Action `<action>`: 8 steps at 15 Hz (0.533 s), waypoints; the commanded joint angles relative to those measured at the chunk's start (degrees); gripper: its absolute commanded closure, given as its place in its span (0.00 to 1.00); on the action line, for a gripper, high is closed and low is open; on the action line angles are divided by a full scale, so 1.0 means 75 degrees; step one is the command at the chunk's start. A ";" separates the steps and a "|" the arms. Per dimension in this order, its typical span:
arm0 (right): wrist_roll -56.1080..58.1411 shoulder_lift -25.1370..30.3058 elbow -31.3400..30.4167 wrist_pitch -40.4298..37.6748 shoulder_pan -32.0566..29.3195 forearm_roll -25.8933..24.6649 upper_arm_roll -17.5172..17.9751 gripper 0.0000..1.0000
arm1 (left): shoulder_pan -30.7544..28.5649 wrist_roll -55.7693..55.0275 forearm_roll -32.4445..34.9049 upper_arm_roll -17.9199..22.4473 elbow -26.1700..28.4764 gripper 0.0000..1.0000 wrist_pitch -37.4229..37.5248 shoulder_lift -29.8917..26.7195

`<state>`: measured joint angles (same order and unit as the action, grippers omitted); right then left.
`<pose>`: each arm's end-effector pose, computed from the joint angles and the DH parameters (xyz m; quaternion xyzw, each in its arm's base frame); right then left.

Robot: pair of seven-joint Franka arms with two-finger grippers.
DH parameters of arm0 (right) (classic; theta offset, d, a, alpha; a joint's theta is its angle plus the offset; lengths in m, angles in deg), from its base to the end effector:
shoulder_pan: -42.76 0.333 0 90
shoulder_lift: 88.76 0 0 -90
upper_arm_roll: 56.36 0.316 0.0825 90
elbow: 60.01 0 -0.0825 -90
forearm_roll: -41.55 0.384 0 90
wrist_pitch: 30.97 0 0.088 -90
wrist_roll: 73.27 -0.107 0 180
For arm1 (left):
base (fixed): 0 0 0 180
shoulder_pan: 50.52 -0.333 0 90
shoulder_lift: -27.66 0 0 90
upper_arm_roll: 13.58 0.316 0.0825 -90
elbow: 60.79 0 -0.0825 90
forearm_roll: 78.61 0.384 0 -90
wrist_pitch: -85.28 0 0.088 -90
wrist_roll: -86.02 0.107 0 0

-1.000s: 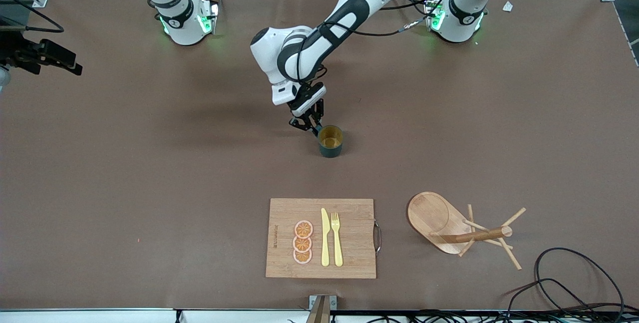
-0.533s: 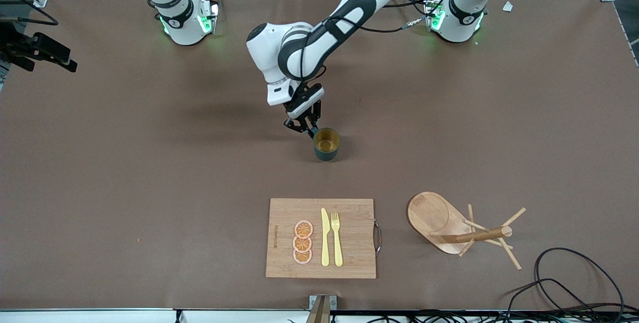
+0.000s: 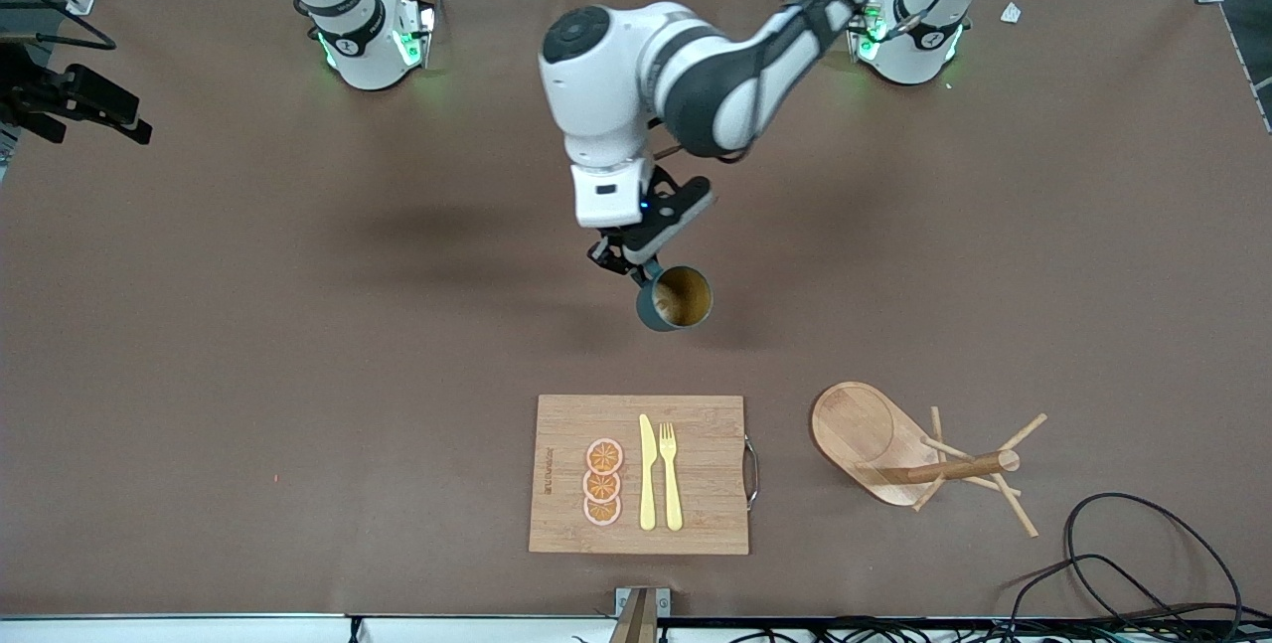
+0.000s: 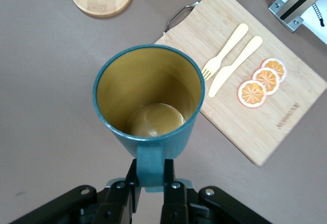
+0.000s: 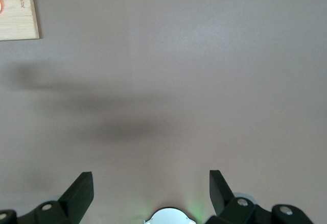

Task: Pass cup and hang on rack
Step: 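Lift the mug by its handle with the left gripper toward the rack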

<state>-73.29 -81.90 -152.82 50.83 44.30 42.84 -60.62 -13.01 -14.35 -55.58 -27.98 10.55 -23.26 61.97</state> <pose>0.5009 -0.0237 0.6528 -0.9990 0.0223 0.0360 0.0165 0.5081 -0.5282 0.4323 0.9179 0.3759 0.1271 0.0029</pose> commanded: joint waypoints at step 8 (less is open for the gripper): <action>0.0389 0.0153 -0.0130 0.0062 0.0018 -0.0149 0.0017 0.00 | -0.2268 0.2647 -0.4648 -0.0037 0.0250 1.00 -0.0176 -0.1000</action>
<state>-71.04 -81.90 -152.82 50.85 44.30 42.59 -60.61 -26.62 1.97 -83.67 -27.91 10.63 -23.73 56.49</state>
